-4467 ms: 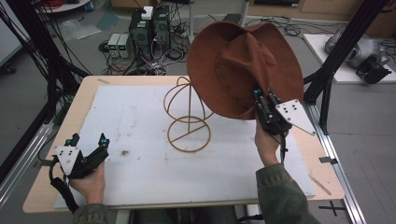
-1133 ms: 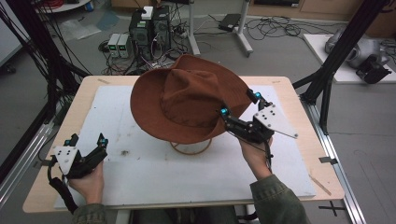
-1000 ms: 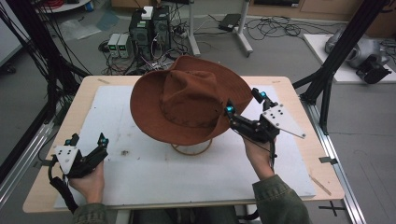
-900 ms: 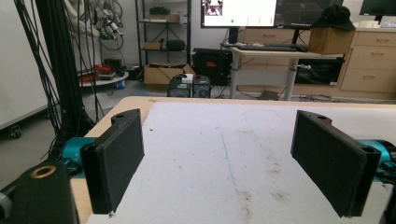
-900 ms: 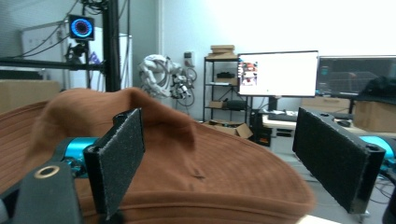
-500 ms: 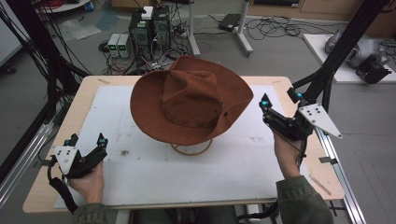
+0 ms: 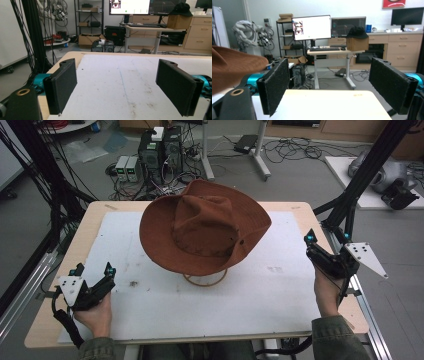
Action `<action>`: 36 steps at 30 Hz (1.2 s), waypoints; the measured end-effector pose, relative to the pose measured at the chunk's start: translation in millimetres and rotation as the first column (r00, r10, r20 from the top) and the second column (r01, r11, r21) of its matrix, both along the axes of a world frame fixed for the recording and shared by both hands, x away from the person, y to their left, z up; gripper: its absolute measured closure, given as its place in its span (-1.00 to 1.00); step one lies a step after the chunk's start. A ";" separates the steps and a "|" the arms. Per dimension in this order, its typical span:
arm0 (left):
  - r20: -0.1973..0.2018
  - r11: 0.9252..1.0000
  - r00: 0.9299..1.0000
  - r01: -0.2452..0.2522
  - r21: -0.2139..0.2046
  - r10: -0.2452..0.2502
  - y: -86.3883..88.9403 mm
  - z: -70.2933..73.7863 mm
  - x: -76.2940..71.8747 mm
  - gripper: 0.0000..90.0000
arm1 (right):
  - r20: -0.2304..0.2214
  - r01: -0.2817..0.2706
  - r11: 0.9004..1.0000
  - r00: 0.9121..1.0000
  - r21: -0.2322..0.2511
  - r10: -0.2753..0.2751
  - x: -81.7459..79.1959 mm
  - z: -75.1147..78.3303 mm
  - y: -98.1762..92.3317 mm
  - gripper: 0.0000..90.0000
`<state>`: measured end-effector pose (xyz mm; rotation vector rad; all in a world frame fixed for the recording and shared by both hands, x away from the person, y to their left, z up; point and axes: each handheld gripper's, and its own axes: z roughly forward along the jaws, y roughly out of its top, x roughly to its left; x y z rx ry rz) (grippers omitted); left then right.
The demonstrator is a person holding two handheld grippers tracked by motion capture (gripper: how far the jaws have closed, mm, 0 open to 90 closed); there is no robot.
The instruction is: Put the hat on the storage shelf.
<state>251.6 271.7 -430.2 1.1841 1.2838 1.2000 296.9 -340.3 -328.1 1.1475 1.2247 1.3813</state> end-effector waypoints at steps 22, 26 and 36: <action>-0.004 1.000 1.000 -0.003 -0.012 0.003 0.5 -0.8 0.5 -0.62 | -0.148 0.026 0.999 0.988 -0.047 -0.033 2.6 -85.9 23.7 -0.67; -0.003 1.000 1.000 0.000 -0.008 0.000 -0.4 -0.8 1.0 -0.62 | -0.182 0.026 0.998 0.983 -0.049 -0.034 3.6 -95.8 25.4 -0.68; -0.003 1.000 1.000 0.000 -0.005 0.000 -0.4 -1.3 1.2 -0.62 | -0.185 0.024 0.998 0.982 -0.052 -0.033 3.6 -98.6 27.8 -0.72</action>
